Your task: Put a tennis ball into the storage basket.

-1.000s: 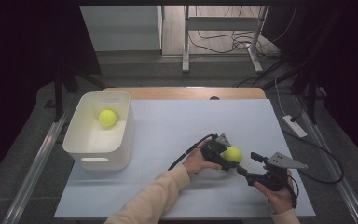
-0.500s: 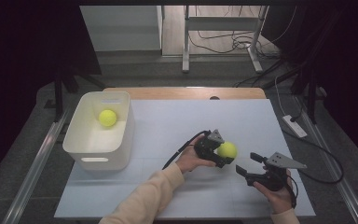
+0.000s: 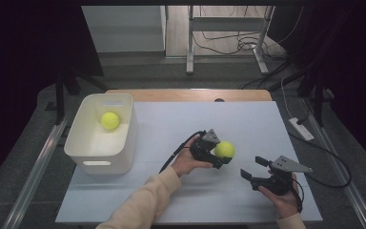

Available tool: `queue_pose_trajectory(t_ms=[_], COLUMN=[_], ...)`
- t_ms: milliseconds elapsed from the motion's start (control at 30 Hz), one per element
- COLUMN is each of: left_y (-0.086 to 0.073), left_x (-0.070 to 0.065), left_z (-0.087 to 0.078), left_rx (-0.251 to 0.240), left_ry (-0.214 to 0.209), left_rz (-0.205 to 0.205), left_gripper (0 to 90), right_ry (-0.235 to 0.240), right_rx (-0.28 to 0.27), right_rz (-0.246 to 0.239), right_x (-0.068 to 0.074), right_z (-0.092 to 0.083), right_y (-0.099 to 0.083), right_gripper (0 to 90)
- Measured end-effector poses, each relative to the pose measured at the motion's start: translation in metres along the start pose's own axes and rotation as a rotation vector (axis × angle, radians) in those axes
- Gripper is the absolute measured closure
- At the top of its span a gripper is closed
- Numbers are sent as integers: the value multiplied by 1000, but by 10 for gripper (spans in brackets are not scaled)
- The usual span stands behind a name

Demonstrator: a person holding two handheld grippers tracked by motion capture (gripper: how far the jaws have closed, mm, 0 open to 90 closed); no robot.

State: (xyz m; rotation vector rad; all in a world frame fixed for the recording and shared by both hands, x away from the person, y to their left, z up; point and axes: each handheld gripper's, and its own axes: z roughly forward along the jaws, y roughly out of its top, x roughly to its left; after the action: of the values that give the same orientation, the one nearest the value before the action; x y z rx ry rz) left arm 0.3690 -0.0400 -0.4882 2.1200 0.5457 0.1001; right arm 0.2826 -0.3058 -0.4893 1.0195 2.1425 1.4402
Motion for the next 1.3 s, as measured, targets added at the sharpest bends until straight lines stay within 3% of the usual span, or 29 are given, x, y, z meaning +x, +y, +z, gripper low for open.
queue_pose_trajectory(t_ms=[233, 667, 1300], left_y=[-1, -6, -18], left_x=[3, 6, 12], left_z=[-13, -28, -55], left_rx=[-28, -38, -77], left_ry=[25, 52, 97], left_rz=[-8, -17, -59], left_gripper=[270, 270, 270], right_ry=[1, -3, -6], right_rx=[2, 7, 12], right_rz=[1, -3, 0], right_x=[0, 1, 1], right_z=[0, 1, 3], right_y=[0, -1, -1], right_gripper=[178, 178, 178])
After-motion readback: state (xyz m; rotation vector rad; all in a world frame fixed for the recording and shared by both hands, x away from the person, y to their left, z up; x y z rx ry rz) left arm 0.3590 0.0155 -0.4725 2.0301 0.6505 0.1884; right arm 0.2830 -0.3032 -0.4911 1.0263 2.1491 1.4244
